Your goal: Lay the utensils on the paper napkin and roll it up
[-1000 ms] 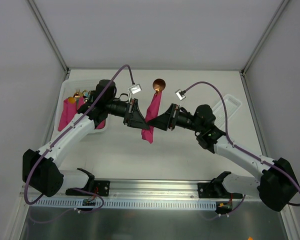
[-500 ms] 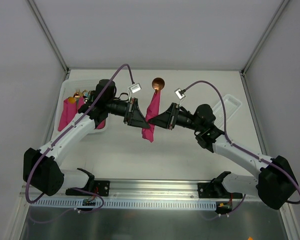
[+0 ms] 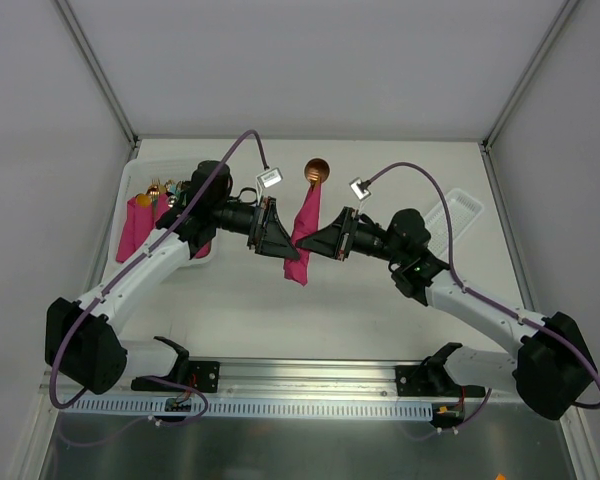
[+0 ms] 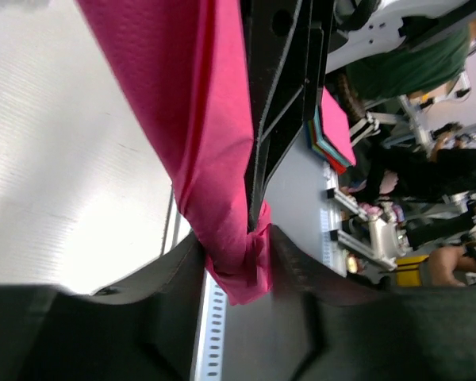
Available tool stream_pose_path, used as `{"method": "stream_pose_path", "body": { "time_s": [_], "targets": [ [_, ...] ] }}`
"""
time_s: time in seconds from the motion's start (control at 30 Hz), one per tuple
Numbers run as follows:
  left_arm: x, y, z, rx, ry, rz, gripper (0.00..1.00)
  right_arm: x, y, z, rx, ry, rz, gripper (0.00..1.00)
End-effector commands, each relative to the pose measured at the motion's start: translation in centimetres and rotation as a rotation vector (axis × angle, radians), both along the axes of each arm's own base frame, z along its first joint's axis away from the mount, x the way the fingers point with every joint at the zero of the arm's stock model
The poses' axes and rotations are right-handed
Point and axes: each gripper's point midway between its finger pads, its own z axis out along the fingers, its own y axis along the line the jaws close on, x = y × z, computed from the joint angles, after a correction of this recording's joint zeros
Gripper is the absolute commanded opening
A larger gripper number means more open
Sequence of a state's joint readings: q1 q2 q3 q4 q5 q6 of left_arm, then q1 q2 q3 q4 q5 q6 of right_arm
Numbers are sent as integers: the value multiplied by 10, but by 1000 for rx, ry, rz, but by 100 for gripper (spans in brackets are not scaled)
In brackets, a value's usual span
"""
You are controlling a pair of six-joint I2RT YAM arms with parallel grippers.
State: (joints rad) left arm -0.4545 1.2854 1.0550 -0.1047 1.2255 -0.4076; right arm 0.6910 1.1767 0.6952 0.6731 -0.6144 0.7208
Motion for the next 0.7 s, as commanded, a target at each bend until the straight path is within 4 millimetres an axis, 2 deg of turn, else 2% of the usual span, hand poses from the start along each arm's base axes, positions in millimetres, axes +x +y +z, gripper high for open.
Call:
{"method": "stream_pose_path", "body": {
  "time_s": [0.0,0.13,0.37,0.47,0.67],
  "targets": [
    [-3,2,10,-30,-55,6,45,-4,-4,36,60,-115,-12,0],
    [4,3,5,-16,-32,36,50,-7,-6,40,49,-134,-19,0],
    [12,1,4,-4,-20,59,52,-10,-5,41,49,-142,-18,0],
    [14,-1,2,2,-16,64,52,-10,-2,41,51,-140,-18,0],
    [5,-5,3,-2,-3,25,46,-4,-1,40,49,-135,-43,0]
  ]
}}
